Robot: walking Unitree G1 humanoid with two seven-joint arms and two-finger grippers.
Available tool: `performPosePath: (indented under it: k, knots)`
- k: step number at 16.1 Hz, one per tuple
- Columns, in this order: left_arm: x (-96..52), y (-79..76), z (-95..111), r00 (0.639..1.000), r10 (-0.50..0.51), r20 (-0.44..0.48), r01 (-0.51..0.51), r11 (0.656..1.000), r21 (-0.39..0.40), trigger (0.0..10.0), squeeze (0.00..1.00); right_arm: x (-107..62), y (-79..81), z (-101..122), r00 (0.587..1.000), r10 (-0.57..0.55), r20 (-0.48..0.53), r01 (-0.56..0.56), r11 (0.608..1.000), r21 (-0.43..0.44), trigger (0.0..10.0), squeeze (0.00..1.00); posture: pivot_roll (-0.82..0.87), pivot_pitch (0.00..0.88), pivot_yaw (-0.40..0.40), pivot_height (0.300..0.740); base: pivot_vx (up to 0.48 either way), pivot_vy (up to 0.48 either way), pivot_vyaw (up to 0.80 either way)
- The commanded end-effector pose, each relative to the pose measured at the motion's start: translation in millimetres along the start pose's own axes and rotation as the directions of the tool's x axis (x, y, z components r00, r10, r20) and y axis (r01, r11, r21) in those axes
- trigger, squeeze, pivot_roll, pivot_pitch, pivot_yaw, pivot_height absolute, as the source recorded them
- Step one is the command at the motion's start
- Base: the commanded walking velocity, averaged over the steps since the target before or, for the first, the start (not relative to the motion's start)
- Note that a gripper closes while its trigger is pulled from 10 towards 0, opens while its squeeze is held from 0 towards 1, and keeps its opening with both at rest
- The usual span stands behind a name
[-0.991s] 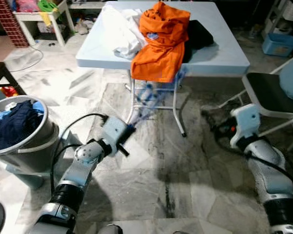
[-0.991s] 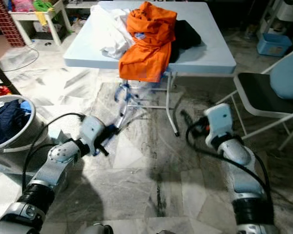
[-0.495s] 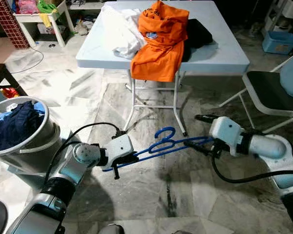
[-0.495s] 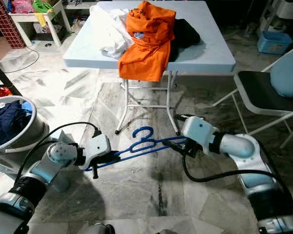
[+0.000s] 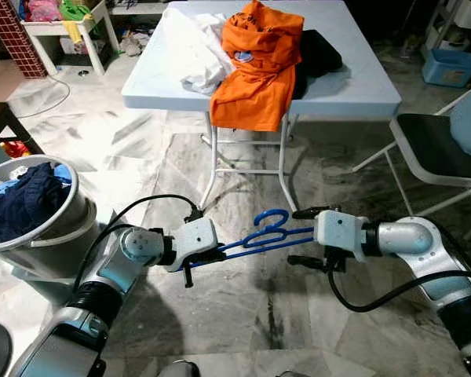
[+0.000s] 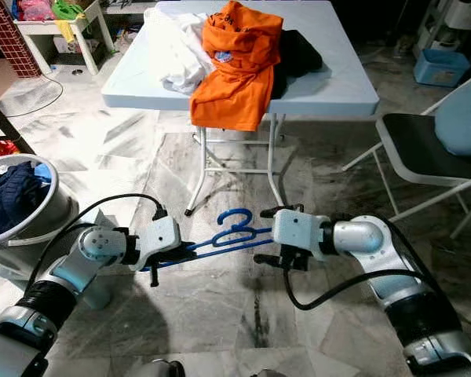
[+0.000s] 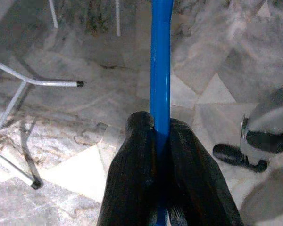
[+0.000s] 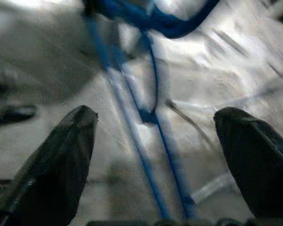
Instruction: Hang hanger
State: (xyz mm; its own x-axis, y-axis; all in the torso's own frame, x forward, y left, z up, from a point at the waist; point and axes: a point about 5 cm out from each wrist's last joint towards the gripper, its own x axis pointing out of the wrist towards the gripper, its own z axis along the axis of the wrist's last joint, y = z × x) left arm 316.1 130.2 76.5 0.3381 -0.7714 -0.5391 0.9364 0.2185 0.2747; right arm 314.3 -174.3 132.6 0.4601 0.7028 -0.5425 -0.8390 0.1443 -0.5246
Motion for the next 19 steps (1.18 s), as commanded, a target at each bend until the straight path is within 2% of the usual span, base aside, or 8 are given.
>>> performPosePath:
  k: [1,8,10,11,13,17,18,19]
  knots:
    - [1.5,-2.4,2.9,1.000,-0.009,0.007,0.009,0.999,0.032,10.0,0.00,10.7,0.3,-1.5,0.999,-0.006,-0.051,0.004,1.000,-0.031,0.0,0.00,-0.07,0.136,0.023,0.740,0.000,0.000,0.00]
    - [6.6,-5.6,3.6,0.999,-0.040,0.002,0.040,0.998,0.037,10.0,0.00,13.4,6.0,-21.7,0.974,0.041,-0.223,-0.066,0.992,-0.108,0.2,0.00,-0.08,0.142,0.023,0.740,0.000,0.000,0.00]
    - [8.3,-7.5,3.4,0.999,-0.045,-0.002,0.045,0.998,0.044,10.0,0.00,13.2,2.8,-27.8,0.966,0.006,-0.257,-0.037,0.992,-0.119,10.0,0.00,-0.08,0.142,0.022,0.740,0.000,0.000,0.00]
    - [9.5,-9.8,2.0,0.999,-0.050,-0.010,0.050,0.997,0.051,10.0,0.00,10.7,1.1,-33.4,0.959,-0.010,-0.284,-0.023,0.993,-0.114,10.0,0.00,-0.08,0.141,0.020,0.740,0.000,0.000,0.00]
    - [10.6,-11.9,0.5,0.998,-0.053,-0.016,0.054,0.997,0.053,10.0,0.00,6.4,-1.7,-36.7,0.959,-0.030,-0.283,0.007,0.996,-0.084,0.0,0.00,-0.08,0.141,0.020,0.740,0.000,0.000,0.00]
    - [12.9,-12.4,-0.6,0.999,-0.046,-0.024,0.047,0.997,0.058,10.0,0.00,3.8,3.2,-42.1,0.957,0.012,-0.290,-0.035,0.997,-0.073,0.0,0.00,-0.09,0.141,0.015,0.740,0.000,0.000,0.00]
    - [13.7,-11.6,-1.0,0.999,-0.029,-0.027,0.030,0.998,0.060,10.0,0.00,3.4,5.4,-43.6,0.956,0.020,-0.294,-0.040,0.997,-0.060,10.0,0.00,-0.09,0.141,0.014,0.740,0.000,0.000,0.00]
    - [14.7,-10.7,-1.4,1.000,-0.003,-0.027,0.005,0.998,0.060,10.0,0.00,3.1,11.9,-43.7,0.960,0.061,-0.273,-0.068,0.998,-0.016,10.0,0.00,-0.09,0.141,0.013,0.740,0.000,0.000,0.00]
